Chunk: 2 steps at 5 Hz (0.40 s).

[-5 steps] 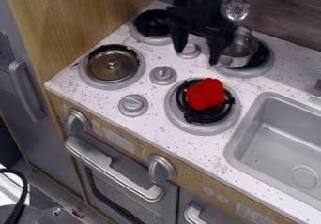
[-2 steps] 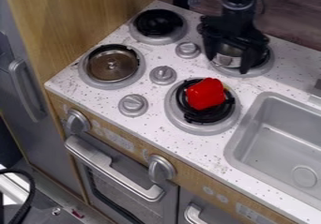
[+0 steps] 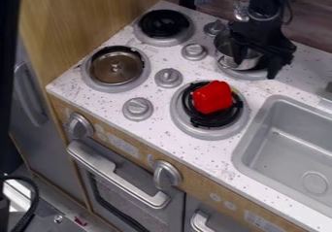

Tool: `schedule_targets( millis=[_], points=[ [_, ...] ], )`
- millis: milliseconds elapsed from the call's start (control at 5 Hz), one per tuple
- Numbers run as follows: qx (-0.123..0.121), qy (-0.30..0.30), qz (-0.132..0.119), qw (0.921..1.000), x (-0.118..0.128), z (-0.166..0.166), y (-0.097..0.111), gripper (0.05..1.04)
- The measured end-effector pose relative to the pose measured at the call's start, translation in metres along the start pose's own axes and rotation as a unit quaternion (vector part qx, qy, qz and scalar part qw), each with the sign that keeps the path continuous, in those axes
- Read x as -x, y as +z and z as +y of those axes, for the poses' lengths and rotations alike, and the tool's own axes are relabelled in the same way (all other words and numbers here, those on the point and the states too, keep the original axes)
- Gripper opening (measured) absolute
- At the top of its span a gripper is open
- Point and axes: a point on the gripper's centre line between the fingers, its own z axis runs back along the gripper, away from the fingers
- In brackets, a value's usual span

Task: Move the silver pot to the left side of stove

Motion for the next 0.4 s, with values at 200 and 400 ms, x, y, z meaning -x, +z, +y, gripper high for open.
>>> schedule_targets(
  millis=[200, 400],
  points=[
    [-0.016, 0.013, -0.024, 0.9995, -0.008, 0.004, -0.013, 0.999],
    [-0.031, 0.028, -0.045, 0.9981, -0.021, 0.008, -0.026, 0.999]
  ],
)
